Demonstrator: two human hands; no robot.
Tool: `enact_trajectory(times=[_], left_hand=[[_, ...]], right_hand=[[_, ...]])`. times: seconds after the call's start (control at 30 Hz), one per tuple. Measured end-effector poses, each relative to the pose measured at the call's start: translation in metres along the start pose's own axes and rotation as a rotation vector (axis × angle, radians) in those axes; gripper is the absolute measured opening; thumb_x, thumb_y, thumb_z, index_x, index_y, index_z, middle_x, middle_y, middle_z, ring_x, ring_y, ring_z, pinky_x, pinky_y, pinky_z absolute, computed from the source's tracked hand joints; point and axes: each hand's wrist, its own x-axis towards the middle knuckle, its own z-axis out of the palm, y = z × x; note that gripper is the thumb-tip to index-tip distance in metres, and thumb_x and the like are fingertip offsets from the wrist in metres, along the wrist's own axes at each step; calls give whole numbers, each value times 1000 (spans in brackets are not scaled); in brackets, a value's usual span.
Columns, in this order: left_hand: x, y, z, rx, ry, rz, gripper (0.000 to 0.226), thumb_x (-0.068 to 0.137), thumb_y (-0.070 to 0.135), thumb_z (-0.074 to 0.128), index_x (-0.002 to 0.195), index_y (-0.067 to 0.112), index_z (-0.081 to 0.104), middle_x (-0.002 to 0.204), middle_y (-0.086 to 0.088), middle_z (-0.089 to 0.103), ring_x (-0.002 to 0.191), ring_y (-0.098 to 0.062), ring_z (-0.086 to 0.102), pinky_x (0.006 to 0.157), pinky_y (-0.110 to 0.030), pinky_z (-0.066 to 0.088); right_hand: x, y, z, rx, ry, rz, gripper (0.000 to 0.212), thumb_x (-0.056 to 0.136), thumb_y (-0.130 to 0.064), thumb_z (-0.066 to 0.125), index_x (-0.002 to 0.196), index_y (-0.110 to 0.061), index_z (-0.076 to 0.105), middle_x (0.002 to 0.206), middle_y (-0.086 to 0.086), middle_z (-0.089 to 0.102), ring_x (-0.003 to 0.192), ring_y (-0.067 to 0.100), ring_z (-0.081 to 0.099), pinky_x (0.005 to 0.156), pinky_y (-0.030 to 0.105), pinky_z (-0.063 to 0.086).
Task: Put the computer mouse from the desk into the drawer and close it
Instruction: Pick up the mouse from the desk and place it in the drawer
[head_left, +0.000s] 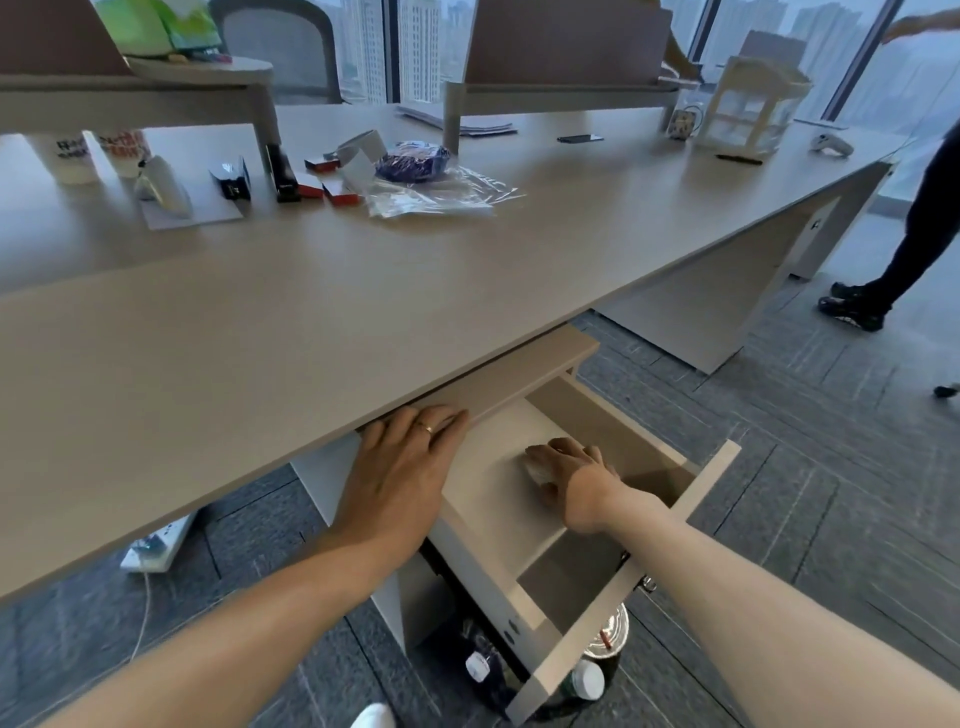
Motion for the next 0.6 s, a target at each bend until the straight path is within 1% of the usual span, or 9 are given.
enact_trajectory(times=[0.07, 0.13, 0.17, 0.27, 0.37, 0.47, 0.53, 0.6], left_hand=[[0, 0, 0, -1, -2, -7, 72, 72, 2, 30, 139, 18, 49, 139, 1, 53, 116, -26, 49, 78, -39, 38], [0, 1, -1, 5, 2, -12, 72, 72, 4, 27, 139, 18, 49, 138, 1, 54, 115, -26, 49, 78, -40, 39], [0, 1, 0, 5, 0, -14, 72, 71, 3, 29, 139, 18, 49, 138, 1, 53, 115, -26, 49, 78, -40, 39], [1, 1, 1, 11, -14, -23, 74, 68, 0, 37, 138, 18, 49, 138, 1, 54, 116, -26, 49, 78, -40, 39], [1, 2, 0, 21, -29, -25, 75, 67, -3, 42, 139, 18, 49, 138, 0, 54, 116, -26, 48, 78, -40, 40], [1, 4, -3, 14, -47, -29, 81, 65, -8, 57, 141, 19, 46, 141, 1, 50, 119, -26, 46, 81, -40, 40], [1, 5, -4, 19, -57, -34, 86, 64, -8, 62, 143, 19, 43, 144, 1, 48, 121, -25, 44, 83, -40, 39], [1, 5, -5, 25, -60, -36, 85, 65, -7, 63, 143, 19, 43, 144, 1, 48, 122, -25, 44, 84, -40, 40]], right_hand=[[6, -1, 4, -19, -30, 13, 61, 92, -16, 53, 147, -37, 34, 152, 0, 29, 132, 35, 33, 106, 42, 35], [10, -3, 6, -44, -59, 18, 59, 94, -18, 53, 147, -32, 33, 149, 6, 30, 131, 37, 34, 105, 47, 40], [11, -4, 7, -56, -71, 17, 59, 94, -18, 53, 148, -31, 32, 147, 8, 30, 130, 38, 35, 104, 49, 41], [11, -6, 7, -98, -94, 13, 62, 94, -16, 54, 150, -28, 28, 145, 10, 28, 128, 39, 37, 104, 52, 42], [8, -7, 6, -141, -104, 20, 70, 92, -13, 58, 152, -27, 24, 146, 10, 25, 129, 38, 36, 103, 51, 44], [6, -7, 6, -156, -105, 19, 74, 90, -11, 61, 152, -27, 23, 146, 9, 24, 128, 36, 35, 100, 50, 45], [5, -7, 6, -157, -114, 18, 74, 90, -16, 61, 152, -28, 21, 147, 10, 22, 130, 37, 34, 100, 51, 45], [4, -5, 5, -157, -130, 32, 79, 89, -27, 63, 153, -30, 16, 148, 10, 20, 133, 39, 33, 102, 52, 44]])
